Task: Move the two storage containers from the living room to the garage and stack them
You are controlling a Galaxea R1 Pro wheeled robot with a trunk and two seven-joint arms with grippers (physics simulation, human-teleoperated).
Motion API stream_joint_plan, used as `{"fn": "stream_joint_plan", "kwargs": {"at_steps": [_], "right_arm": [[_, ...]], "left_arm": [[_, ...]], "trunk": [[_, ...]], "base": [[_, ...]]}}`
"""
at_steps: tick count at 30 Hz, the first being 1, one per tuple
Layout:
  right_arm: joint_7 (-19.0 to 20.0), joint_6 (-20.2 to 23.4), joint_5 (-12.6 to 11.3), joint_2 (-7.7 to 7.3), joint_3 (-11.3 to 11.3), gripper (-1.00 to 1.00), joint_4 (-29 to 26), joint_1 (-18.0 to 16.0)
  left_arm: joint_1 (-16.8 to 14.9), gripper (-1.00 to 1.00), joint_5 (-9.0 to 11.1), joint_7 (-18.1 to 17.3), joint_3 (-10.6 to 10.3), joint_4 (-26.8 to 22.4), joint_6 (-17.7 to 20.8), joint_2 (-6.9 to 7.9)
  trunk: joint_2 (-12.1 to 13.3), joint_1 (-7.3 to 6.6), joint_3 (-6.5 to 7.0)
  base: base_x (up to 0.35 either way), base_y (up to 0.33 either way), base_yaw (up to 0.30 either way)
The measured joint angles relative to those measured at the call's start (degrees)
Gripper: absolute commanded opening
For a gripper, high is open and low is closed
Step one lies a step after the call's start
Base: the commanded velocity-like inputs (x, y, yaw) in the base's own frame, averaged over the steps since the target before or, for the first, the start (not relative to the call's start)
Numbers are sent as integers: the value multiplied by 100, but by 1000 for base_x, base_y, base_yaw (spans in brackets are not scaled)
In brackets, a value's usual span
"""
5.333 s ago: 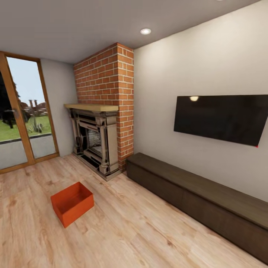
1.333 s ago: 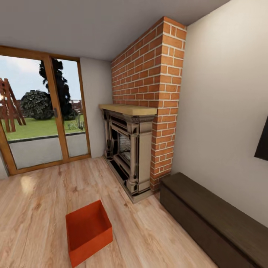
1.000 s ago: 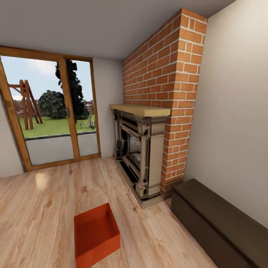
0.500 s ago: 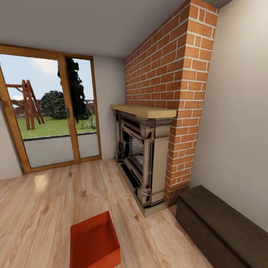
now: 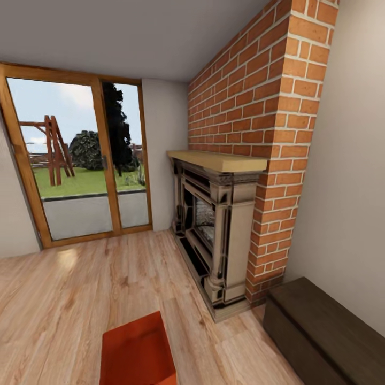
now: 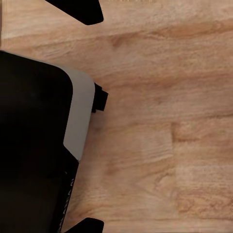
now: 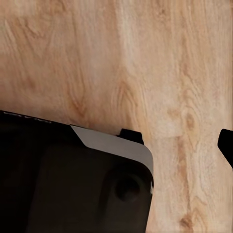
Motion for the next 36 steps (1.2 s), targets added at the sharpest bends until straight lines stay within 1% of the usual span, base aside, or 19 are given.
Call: {"fn": "stream_joint_plan", "kwargs": {"at_steps": [5,7,8,10,12,16,27,36], "right_arm": [[1,11,-3,6,4,100,0,0],[-4,9,-9,7,-3,100,-1,0],[-5,8,-16,7,-11,100,-1,0],[-8,7,-33,7,-31,100,1,0],[-8,2,-31,7,-35,100,2,0],[-8,0,1,8,-8,100,1,0],[2,5,19,7,10,100,-1,0],[28,-15,5,-9,4,100,1,1]], "left_arm": [[0,100,4,1,5,0,3,4],[0,100,12,6,72,0,5,5],[0,100,14,8,129,0,7,8],[0,100,21,6,352,0,10,18],[0,100,30,7,523,1,8,15],[0,100,34,7,642,1,15,20],[0,100,36,8,670,1,5,-1],[-1,100,36,6,671,2,7,11]], "trunk": [[-1,1,0],[0,0,0],[-1,1,0],[0,0,0],[-1,1,0],[0,0,0],[-1,1,0],[-1,-2,0]], "base": [[3,-1,269],[0,0,270],[0,0,273],[0,0,275],[0,0,277],[0,0,283],[1,0,285],[177,-121,62]]}}
